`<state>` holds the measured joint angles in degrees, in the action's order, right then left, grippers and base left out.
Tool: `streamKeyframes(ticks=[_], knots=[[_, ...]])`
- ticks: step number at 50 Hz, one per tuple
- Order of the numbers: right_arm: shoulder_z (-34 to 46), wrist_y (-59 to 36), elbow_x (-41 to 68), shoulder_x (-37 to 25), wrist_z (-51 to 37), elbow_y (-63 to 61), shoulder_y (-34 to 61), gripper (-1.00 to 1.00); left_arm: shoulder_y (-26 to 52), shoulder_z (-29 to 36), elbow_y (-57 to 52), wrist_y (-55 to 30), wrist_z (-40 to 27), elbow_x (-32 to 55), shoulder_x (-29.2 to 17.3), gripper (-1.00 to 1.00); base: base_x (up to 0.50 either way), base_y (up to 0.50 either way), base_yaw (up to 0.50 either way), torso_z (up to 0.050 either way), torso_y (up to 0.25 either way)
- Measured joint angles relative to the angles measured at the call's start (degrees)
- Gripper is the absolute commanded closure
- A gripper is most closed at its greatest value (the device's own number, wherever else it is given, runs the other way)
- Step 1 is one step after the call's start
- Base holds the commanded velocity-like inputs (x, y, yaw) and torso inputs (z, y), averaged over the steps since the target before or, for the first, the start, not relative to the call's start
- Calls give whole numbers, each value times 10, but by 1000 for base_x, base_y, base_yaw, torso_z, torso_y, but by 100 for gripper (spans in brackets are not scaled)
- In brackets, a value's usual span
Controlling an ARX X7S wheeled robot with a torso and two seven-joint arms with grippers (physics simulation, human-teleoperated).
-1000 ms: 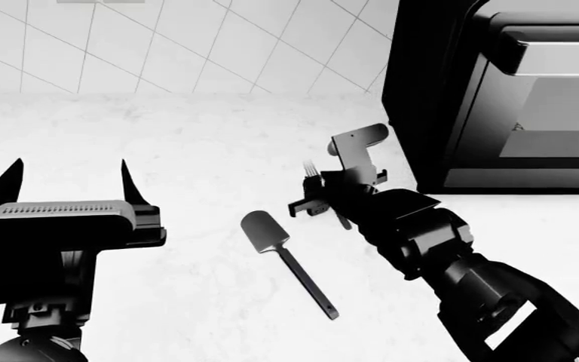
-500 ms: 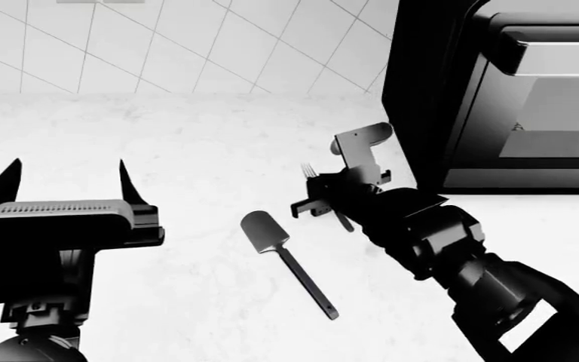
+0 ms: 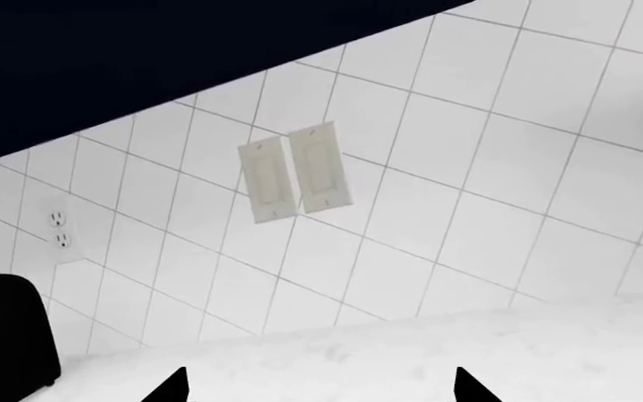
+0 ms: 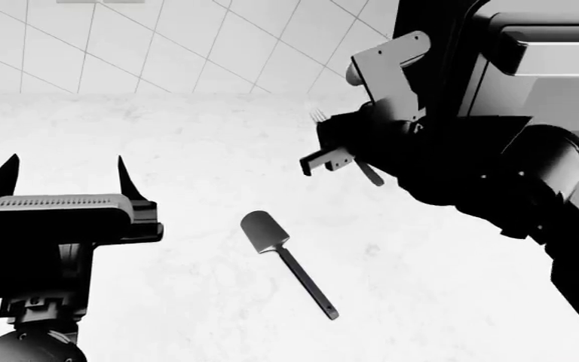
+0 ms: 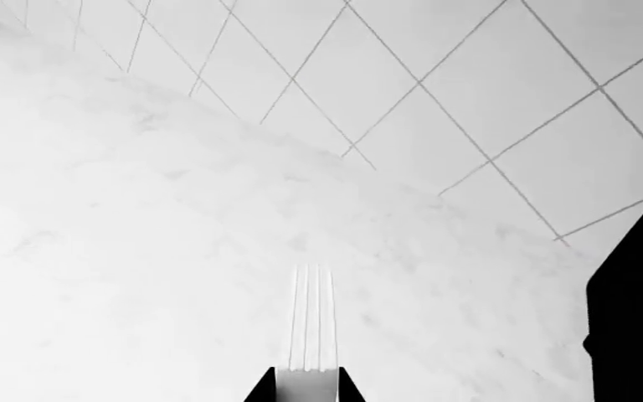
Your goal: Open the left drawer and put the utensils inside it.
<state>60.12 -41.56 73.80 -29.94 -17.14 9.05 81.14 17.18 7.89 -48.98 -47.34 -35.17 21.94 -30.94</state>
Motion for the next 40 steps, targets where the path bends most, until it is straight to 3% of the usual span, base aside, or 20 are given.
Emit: streamKeyframes(ticks=[24,40], knots=[[-28,-164,204,-82,-52,-240,125,100,21,4,-14,-32,-8,7,-8,-100,0,0,0,0,0],[-17,-213,356,-85,-85,-324,170,100,28,6,-19,-41,-13,11,-10,-100,0,0,0,0,0]])
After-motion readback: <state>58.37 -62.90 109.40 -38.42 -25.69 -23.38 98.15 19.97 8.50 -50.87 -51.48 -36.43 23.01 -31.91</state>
